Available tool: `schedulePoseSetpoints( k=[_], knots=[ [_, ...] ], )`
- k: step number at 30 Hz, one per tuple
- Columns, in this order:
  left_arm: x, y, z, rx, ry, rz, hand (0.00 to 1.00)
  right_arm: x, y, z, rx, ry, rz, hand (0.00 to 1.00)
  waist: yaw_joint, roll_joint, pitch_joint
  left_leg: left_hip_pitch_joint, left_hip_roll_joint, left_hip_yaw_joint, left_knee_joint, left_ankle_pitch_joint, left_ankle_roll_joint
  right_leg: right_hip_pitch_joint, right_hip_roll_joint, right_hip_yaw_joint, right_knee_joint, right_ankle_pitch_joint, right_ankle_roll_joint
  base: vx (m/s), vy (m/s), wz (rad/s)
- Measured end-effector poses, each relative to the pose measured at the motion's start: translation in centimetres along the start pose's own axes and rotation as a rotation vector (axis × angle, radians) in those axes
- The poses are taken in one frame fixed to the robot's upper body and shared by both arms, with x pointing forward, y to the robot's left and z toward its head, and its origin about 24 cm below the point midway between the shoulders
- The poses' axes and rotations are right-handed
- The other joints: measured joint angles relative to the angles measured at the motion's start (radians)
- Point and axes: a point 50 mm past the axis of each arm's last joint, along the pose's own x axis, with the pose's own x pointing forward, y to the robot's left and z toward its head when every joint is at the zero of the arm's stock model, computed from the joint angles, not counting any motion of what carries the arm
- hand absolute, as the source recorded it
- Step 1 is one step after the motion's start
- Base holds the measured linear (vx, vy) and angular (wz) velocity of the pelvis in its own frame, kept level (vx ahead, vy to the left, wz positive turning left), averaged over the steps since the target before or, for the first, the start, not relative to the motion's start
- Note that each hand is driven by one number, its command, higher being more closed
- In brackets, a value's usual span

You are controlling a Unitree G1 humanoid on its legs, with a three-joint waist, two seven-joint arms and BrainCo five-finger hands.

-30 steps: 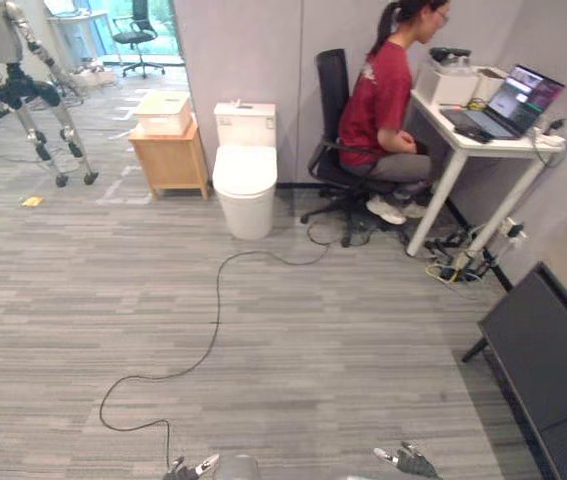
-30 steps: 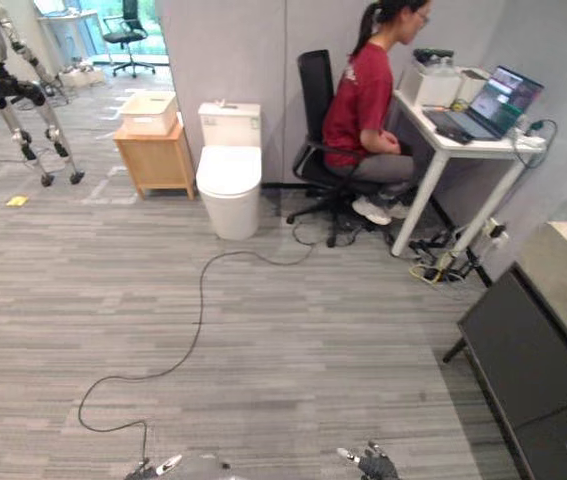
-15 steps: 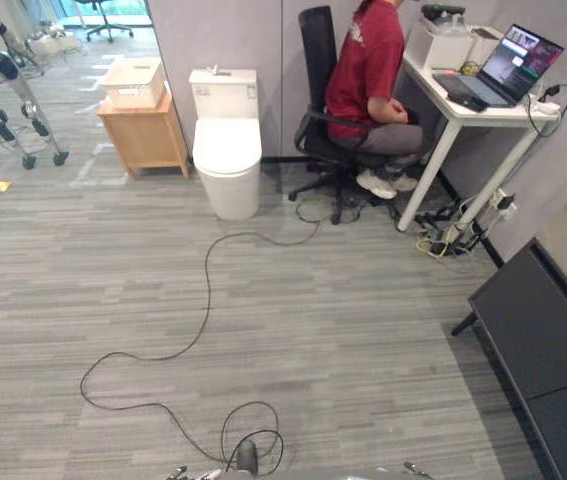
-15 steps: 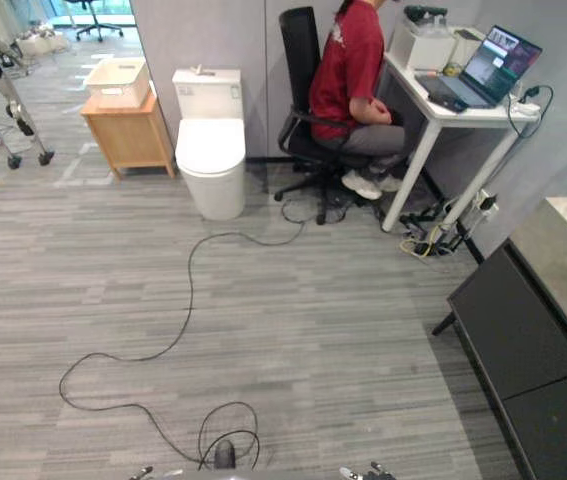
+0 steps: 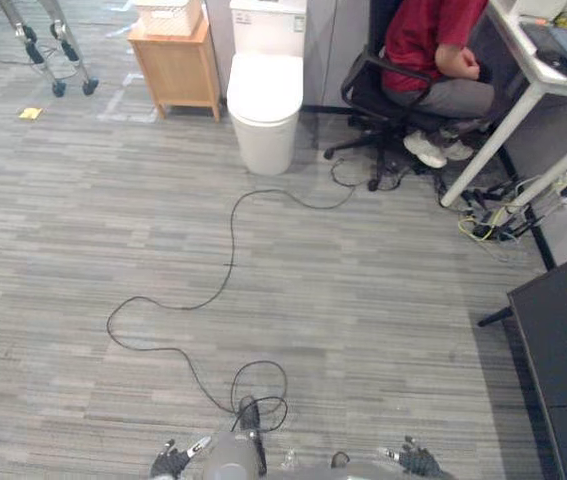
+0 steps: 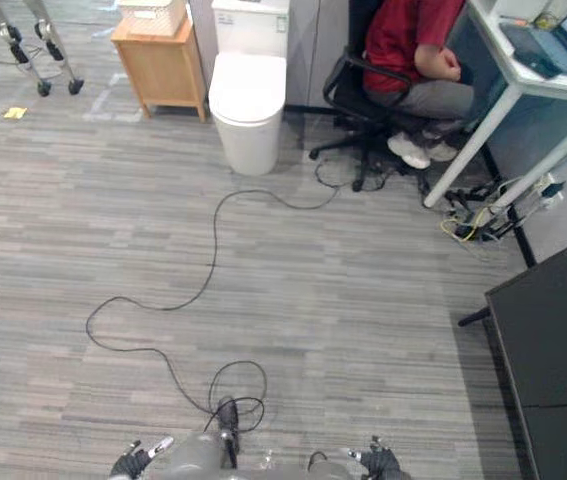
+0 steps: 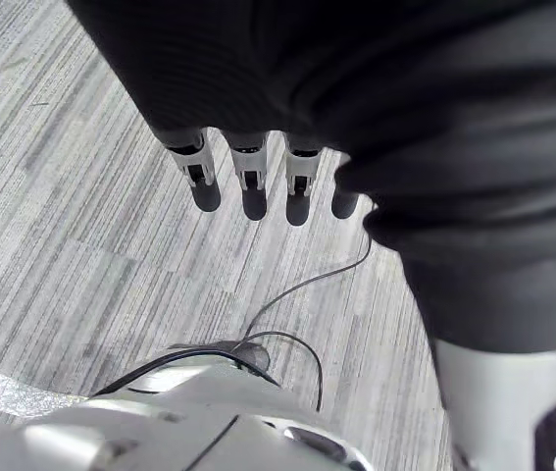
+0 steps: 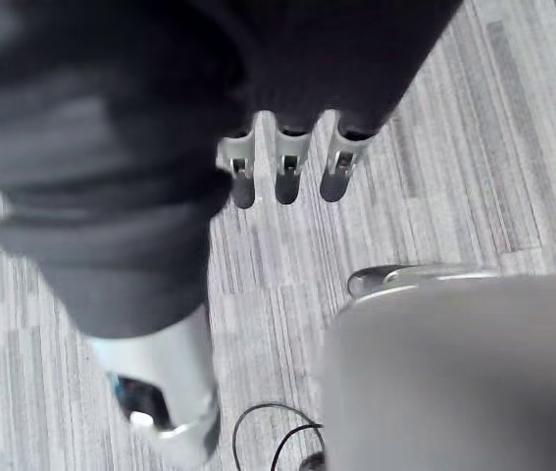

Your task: Organize washtable

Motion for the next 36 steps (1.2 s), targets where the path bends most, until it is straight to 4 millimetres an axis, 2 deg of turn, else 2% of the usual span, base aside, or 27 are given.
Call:
schedulePoseSetpoints(
  k=[2,3,4,5,6,7,9,11,12,13,14,15,16,17,18,19,20,22,23,26,27,28,29,30,31,34,36],
  knots=[
    [0.0,-0.6,0.1,-0.016,-0.005,-0.009,0.00,0.1,0.3,0.7,0.008,-0.024,0.006,0.00,0.023,0.026,0.001,-0.066,0.048,-0.003,0.158,-0.097,-0.003,0.002,0.018,-0.002,0.005,0.000,0.001,0.14,0.081,-0.29],
    [0.0,-0.6,0.1,-0.036,-0.007,-0.003,0.00,0.1,0.4,0.8,0.019,-0.035,0.009,0.00,0.022,0.041,0.001,-0.092,0.072,-0.008,0.227,-0.169,0.002,0.000,0.027,-0.005,0.029,-0.008,0.013,0.13,0.113,-0.23],
    [-0.1,-0.6,0.0,-0.044,-0.002,0.000,0.00,0.1,0.3,0.9,0.031,-0.041,0.002,0.00,0.021,0.044,0.004,-0.097,0.072,-0.007,0.241,-0.190,0.002,-0.006,0.024,-0.007,0.066,-0.018,0.022,0.11,0.146,-0.04],
    [0.0,-0.8,0.2,-0.047,-0.006,-0.004,0.00,0.1,-0.1,0.8,0.058,-0.038,-0.014,0.00,0.017,0.039,0.020,-0.064,0.058,-0.003,0.237,-0.207,0.003,-0.061,0.010,-0.012,0.238,-0.031,0.013,0.21,0.236,0.04],
    [0.2,-0.2,0.8,-0.034,-0.021,0.002,0.00,-0.1,0.2,0.7,0.122,-0.043,-0.015,0.00,0.012,0.001,0.037,0.013,0.025,0.029,0.221,-0.221,0.007,-0.235,-0.053,0.012,0.610,0.032,-0.110,0.24,0.242,0.04],
    [0.2,-0.1,0.8,-0.032,-0.020,0.006,0.00,-0.1,0.1,1.2,0.140,-0.070,-0.020,0.00,0.008,0.011,0.053,0.037,0.029,0.039,0.262,-0.271,0.023,-0.311,-0.064,0.032,0.807,0.081,-0.128,0.28,0.182,-0.12],
    [0.2,0.1,0.8,-0.033,-0.011,0.015,0.00,0.0,0.5,1.3,0.155,-0.073,-0.008,0.00,0.008,-0.002,0.053,0.119,0.027,0.071,0.247,-0.308,0.021,-0.376,-0.079,-0.048,0.929,0.023,-0.122,0.25,0.102,-0.28],
    [0.3,0.2,0.9,-0.042,-0.011,0.017,0.00,-0.1,0.6,1.5,0.195,-0.090,-0.007,0.00,-0.024,0.000,0.050,0.180,0.033,0.116,0.199,-0.313,0.015,-0.393,-0.101,-0.230,0.869,-0.026,-0.118,0.27,0.050,-0.31],
    [0.3,0.3,1.0,-0.047,-0.012,0.019,0.00,-0.1,0.8,1.9,0.201,-0.109,-0.003,0.00,-0.056,-0.001,0.042,0.212,0.044,0.179,0.172,-0.312,-0.003,-0.379,-0.118,-0.386,0.759,-0.026,-0.121,0.43,-0.007,-0.70],
    [0.3,-0.1,1.3,-0.045,-0.025,0.009,0.00,-0.1,0.8,1.9,0.200,-0.106,-0.003,0.00,-0.068,0.003,0.019,0.238,0.055,0.263,0.160,-0.319,-0.023,-0.356,-0.119,-0.551,0.616,-0.018,-0.155,0.53,-0.025,-1.12],
    [0.3,-0.9,1.4,-0.052,-0.029,-0.012,0.00,-0.1,0.8,1.7,0.198,-0.095,-0.004,0.00,-0.070,0.011,-0.001,0.269,0.055,0.318,0.153,-0.330,-0.047,-0.321,-0.105,-0.674,0.501,-0.015,-0.229,0.39,-0.017,-1.28],
    [0.2,-1.6,1.3,-0.061,-0.027,-0.032,0.00,-0.1,0.6,1.6,0.193,-0.090,-0.007,0.00,-0.068,0.014,-0.014,0.293,0.063,0.359,0.173,-0.344,-0.071,-0.286,-0.075,-0.726,0.411,-0.007,-0.277,0.44,0.027,-1.69],
    [0.1,-2.9,1.4,-0.076,-0.026,-0.070,0.00,0.0,0.4,1.7,0.174,-0.082,-0.008,0.00,-0.062,0.040,-0.014,0.294,0.111,0.383,0.337,-0.321,-0.077,-0.226,0.004,-0.714,0.315,-0.062,-0.332,0.45,0.025,-2.22],
    [0.0,-4.1,1.5,-0.096,-0.026,-0.095,0.00,0.0,-0.1,2.0,0.155,-0.095,-0.017,0.00,-0.060,0.092,-0.017,0.250,0.212,0.342,0.585,-0.269,-0.022,-0.193,0.073,-0.634,0.302,-0.075,-0.328,0.66,0.075,-2.29],
    [0.0,-4.5,1.6,-0.101,-0.028,-0.106,0.00,0.0,-0.2,2.0,0.155,-0.095,-0.022,0.00,-0.061,0.107,-0.019,0.219,0.244,0.305,0.707,-0.191,0.037,-0.174,0.099,-0.590,0.305,-0.088,-0.322,0.55,0.074,-2.18],
    [0.0,-4.8,1.7,-0.105,-0.032,-0.114,0.00,-0.1,-0.4,1.8,0.156,-0.088,-0.036,0.00,-0.053,0.120,-0.029,0.173,0.275,0.254,0.838,-0.031,0.106,-0.150,0.131,-0.512,0.302,-0.106,-0.318,0.54,0.180,-2.35],
    [0.0,-4.8,1.8,-0.105,-0.038,-0.116,0.00,-0.1,-0.5,1.8,0.159,-0.090,-0.041,0.00,-0.032,0.116,-0.045,0.124,0.290,0.198,0.973,0.041,0.137,-0.127,0.155,-0.401,0.307,-0.122,-0.320,0.54,0.244,-2.94],
    [0.1,-4.6,2.5,-0.107,-0.065,-0.106,0.00,-0.1,-0.3,1.6,0.157,-0.083,-0.036,0.00,-0.026,0.110,-0.057,0.032,0.267,0.097,1.046,0.002,0.091,-0.090,0.168,-0.232,0.301,-0.127,-0.303,0.57,0.318,-2.47],
    [0.1,-4.5,2.6,-0.108,-0.071,-0.102,0.00,-0.1,-0.2,1.6,0.154,-0.079,-0.034,0.00,-0.023,0.107,-0.059,0.002,0.253,0.067,1.037,-0.013,0.085,-0.079,0.165,-0.190,0.291,-0.126,-0.301,0.48,0.308,-1.83],
    [-0.1,-4.4,2.1,-0.109,-0.061,-0.095,0.00,0.0,0.5,1.8,0.118,-0.075,-0.006,0.00,-0.011,0.103,-0.057,-0.076,0.178,-0.089,0.804,-0.104,0.046,0.006,0.139,-0.015,0.204,-0.105,-0.259,0.46,0.402,-1.73],
    [-0.2,-4.3,1.7,-0.107,-0.056,-0.092,0.00,0.2,1.5,2.2,0.085,-0.081,0.030,0.00,-0.010,0.104,-0.058,-0.075,0.144,-0.172,0.577,-0.137,0.011,0.046,0.116,0.053,0.159,-0.100,-0.214,0.41,0.478,-1.29],
    [-0.2,-4.4,1.7,-0.109,-0.059,-0.093,0.00,0.3,1.9,2.4,0.085,-0.084,0.041,0.00,-0.009,0.106,-0.060,-0.072,0.130,-0.211,0.472,-0.136,0.002,0.053,0.107,0.080,0.149,-0.102,-0.198,0.48,0.651,-1.70],
    [-0.3,-4.8,1.7,-0.098,-0.062,-0.108,0.00,0.3,2.4,2.4,0.087,-0.078,0.054,0.00,-0.001,0.123,-0.065,-0.068,0.098,-0.332,0.262,-0.109,-0.035,0.048,0.090,0.149,0.148,-0.124,-0.142,0.31,0.500,-1.12],
    [-0.3,-5.0,1.6,-0.092,-0.060,-0.113,0.00,0.3,2.4,2.4,0.086,-0.079,0.054,0.00,0.002,0.130,-0.065,-0.069,0.093,-0.358,0.239,-0.109,-0.066,0.047,0.086,0.164,0.148,-0.132,-0.125,0.37,0.634,-1.38],
    [-0.2,-5.0,1.9,-0.075,-0.065,-0.117,0.00,0.4,2.9,2.1,0.084,-0.061,0.068,0.00,0.015,0.115,-0.069,-0.077,0.058,-0.355,0.305,-0.165,-0.120,0.040,0.050,0.230,0.151,-0.152,-0.080,0.34,0.584,-0.97],
    [0.2,-4.0,2.2,-0.036,-0.069,-0.098,0.00,0.4,3.8,2.0,0.073,-0.050,0.094,0.00,0.015,0.099,-0.076,-0.066,0.047,-0.209,0.391,-0.262,-0.054,-0.008,-0.013,0.335,0.167,-0.060,-0.032,0.31,0.571,-1.17],
    [0.2,-3.1,1.6,0.006,-0.050,-0.085,0.00,0.7,4.2,2.3,0.055,-0.037,0.106,0.00,0.018,0.096,-0.077,-0.002,0.064,-0.063,0.367,-0.267,-0.034,-0.076,-0.051,0.303,0.206,0.016,-0.007,0.23,0.467,-1.71]
  ],
)
